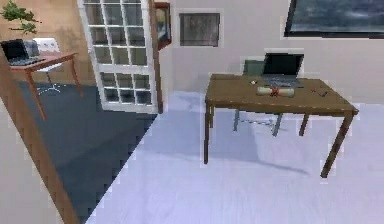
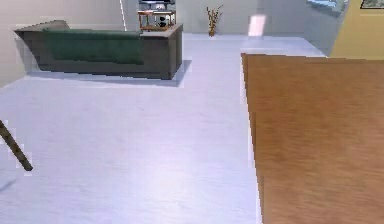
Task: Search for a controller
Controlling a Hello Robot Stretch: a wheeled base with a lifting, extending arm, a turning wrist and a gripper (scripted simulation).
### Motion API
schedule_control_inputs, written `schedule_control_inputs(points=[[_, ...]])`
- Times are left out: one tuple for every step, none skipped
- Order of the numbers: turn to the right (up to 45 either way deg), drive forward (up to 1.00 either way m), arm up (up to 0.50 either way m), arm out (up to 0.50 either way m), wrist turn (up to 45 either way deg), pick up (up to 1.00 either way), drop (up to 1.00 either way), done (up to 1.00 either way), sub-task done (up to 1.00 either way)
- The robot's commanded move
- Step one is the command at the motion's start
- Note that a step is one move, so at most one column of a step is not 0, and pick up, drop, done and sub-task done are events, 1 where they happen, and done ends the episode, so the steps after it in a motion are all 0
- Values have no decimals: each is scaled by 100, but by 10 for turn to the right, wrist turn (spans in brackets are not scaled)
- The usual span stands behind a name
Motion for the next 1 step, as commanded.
schedule_control_inputs(points=[[-210, 0, 0, 0, 0, 0, 0, 0, 0]])
